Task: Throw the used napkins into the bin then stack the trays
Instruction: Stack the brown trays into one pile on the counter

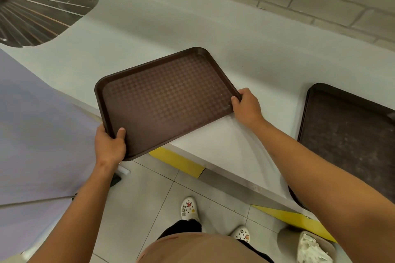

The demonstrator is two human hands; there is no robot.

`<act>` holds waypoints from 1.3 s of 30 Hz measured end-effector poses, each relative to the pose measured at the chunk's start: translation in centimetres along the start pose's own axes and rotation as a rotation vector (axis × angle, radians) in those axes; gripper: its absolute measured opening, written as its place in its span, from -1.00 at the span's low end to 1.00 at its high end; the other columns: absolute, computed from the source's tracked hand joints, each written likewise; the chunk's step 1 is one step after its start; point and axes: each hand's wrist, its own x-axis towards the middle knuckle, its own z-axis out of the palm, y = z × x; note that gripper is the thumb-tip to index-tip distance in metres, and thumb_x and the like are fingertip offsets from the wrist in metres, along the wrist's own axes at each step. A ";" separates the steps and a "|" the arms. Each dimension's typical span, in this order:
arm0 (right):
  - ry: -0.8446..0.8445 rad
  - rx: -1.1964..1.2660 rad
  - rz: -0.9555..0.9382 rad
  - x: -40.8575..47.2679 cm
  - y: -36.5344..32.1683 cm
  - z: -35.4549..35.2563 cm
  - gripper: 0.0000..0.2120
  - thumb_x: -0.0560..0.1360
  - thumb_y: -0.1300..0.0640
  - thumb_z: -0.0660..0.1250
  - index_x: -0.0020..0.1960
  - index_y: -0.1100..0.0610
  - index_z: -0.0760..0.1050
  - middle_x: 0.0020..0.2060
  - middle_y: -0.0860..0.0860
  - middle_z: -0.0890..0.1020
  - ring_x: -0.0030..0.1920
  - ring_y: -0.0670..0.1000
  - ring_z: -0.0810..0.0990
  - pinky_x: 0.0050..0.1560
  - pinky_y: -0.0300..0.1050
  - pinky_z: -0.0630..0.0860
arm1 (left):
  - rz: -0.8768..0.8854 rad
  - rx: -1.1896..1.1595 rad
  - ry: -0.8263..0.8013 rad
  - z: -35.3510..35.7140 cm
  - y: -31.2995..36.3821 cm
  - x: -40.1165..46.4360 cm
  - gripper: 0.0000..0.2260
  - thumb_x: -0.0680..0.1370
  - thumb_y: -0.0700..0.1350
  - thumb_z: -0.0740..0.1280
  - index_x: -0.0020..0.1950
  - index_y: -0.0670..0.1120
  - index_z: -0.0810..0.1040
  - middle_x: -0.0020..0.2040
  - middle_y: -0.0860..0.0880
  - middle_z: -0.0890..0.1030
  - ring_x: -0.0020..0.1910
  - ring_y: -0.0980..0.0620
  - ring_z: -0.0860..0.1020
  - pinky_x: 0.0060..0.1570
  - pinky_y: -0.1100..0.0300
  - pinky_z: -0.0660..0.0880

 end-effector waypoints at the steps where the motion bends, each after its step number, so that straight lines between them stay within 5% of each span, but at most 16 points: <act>1: -0.013 0.030 0.013 -0.2 0.1 -0.3 -0.78 0.66 0.07 0.22 0.24 0.16 0.43 0.04 0.01 0.58 0.03 0.06 0.59 0.03 -0.05 0.54 | 0.004 -0.003 0.004 0.1 0.0 -0.4 -0.68 0.60 -0.12 0.33 0.35 -0.14 0.48 0.22 -0.07 0.61 0.16 -0.08 0.59 0.13 0.07 0.51; 8: -0.061 0.202 0.030 -2.1 1.7 -2.6 -0.67 0.66 0.20 0.16 0.42 0.15 0.34 0.16 -0.03 0.50 0.08 -0.05 0.52 0.06 -0.27 0.42 | 0.030 -0.010 0.024 1.3 1.1 -3.4 -0.69 0.60 -0.13 0.34 0.34 -0.15 0.48 0.20 -0.07 0.62 0.14 -0.06 0.60 0.09 0.11 0.49; 15: -0.037 0.345 0.040 -4.2 3.7 -6.7 -0.62 0.65 -0.05 0.26 0.42 0.05 0.40 0.18 -0.08 0.55 0.13 -0.06 0.57 0.01 -0.29 0.48 | 0.128 -0.002 -0.005 1.6 4.1 -6.6 -0.67 0.62 -0.14 0.33 0.37 -0.16 0.45 0.22 -0.08 0.60 0.14 -0.06 0.58 0.13 0.09 0.49; 20: 0.021 0.293 0.061 -5.8 5.9 -11.2 -0.65 0.64 -0.12 0.24 0.28 0.09 0.53 0.03 -0.06 0.61 -0.01 -0.12 0.60 -0.15 -0.28 0.47 | 0.194 -0.022 -0.066 2.6 6.4 -8.9 -0.64 0.62 -0.13 0.33 0.41 -0.14 0.41 0.25 -0.05 0.59 0.16 -0.04 0.57 0.16 0.09 0.50; 28: 0.140 0.343 0.126 -10.4 11.6 -18.0 -0.62 0.63 -0.12 0.26 0.40 -0.02 0.44 0.19 -0.13 0.55 0.17 -0.09 0.53 0.18 -0.11 0.48 | 0.196 -0.028 -0.180 8.0 8.8 -14.6 -0.72 0.65 -0.12 0.26 0.36 -0.05 0.44 0.18 -0.02 0.60 0.13 -0.05 0.59 0.18 -0.06 0.55; 32: 0.199 0.420 0.221 -12.9 15.5 -20.9 -0.55 0.61 -0.13 0.30 0.45 -0.03 0.39 0.27 -0.08 0.53 0.22 -0.04 0.55 0.28 0.01 0.53 | 0.166 -0.061 -0.225 11.7 9.5 -18.5 -0.73 0.67 -0.21 0.15 0.36 -0.10 0.44 0.14 -0.02 0.56 0.13 -0.04 0.55 0.08 0.11 0.47; 39: 0.260 0.614 0.343 -17.7 21.1 -23.9 -0.48 0.60 -0.03 0.36 0.49 0.01 0.29 0.21 0.00 0.58 -0.02 0.00 0.69 -0.10 -0.09 0.69 | 0.132 -0.132 -0.262 17.6 10.2 -25.3 -0.69 0.66 -0.25 0.11 0.38 -0.09 0.43 0.16 0.01 0.57 0.11 0.02 0.54 0.05 0.22 0.44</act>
